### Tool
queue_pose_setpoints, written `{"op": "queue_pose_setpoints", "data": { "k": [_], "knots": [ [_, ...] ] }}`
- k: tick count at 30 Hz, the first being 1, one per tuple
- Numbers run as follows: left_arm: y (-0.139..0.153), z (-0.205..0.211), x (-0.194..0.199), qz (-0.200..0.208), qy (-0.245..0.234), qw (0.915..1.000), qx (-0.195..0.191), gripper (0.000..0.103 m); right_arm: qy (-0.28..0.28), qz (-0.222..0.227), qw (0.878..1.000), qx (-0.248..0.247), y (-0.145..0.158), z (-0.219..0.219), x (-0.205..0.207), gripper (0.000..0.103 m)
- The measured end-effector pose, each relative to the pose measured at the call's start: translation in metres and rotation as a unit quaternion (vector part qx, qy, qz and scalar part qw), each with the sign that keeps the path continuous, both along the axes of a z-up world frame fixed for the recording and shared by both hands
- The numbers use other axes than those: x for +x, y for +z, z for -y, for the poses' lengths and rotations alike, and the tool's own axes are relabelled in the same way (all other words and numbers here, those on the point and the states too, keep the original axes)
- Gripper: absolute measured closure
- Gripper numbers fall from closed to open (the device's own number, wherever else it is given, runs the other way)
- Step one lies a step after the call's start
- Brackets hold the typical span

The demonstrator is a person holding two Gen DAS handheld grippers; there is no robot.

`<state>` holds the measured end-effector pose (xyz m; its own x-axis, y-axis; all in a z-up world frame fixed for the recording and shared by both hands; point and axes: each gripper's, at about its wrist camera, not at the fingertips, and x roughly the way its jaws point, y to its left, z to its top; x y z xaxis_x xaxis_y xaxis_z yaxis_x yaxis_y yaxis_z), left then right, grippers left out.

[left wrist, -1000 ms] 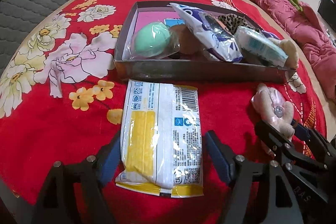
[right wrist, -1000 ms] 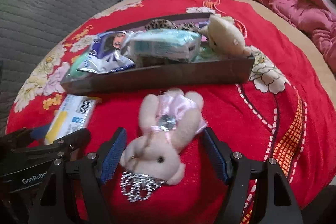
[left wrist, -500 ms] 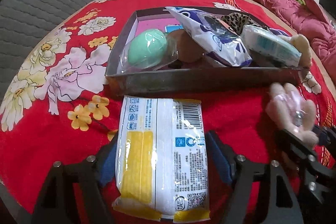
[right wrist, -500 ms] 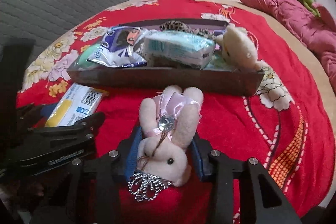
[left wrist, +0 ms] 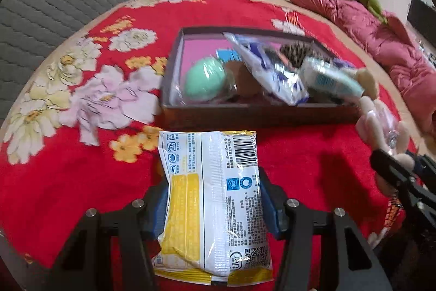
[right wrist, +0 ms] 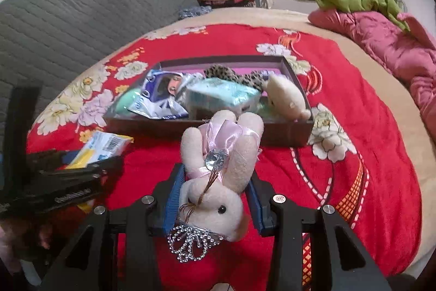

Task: Organize soft objects
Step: 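Grasp the yellow-and-white wet-wipes pack with the left gripper while the right grasps the pink bunny plush, then lift and carry the wipes pack with the left gripper while the right carries the bunny over the tray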

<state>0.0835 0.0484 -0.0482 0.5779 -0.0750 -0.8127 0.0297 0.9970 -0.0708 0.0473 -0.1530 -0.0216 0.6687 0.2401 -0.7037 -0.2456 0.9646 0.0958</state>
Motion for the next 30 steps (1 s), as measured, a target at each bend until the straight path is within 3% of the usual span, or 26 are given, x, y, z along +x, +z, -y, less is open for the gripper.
{"op": "queue_pose_setpoints", "data": {
  "k": [6, 12, 30],
  "knots": [
    [0.035, -0.01, 0.001, 0.038, 0.012, 0.999, -0.02, 0.047, 0.002, 0.03, 1.0, 0.009, 0.018, 0.001, 0.001, 0.059],
    [0.053, -0.014, 0.016, 0.054, 0.022, 0.9978, -0.03, 0.047, -0.004, 0.066, 0.998, -0.002, 0.032, 0.005, 0.01, 0.059],
    [0.049, -0.003, 0.082, 0.051, 0.035, 0.9979, -0.02, 0.047, 0.006, 0.133, 0.991, -0.009, 0.051, 0.005, 0.06, 0.059]
  ]
}}
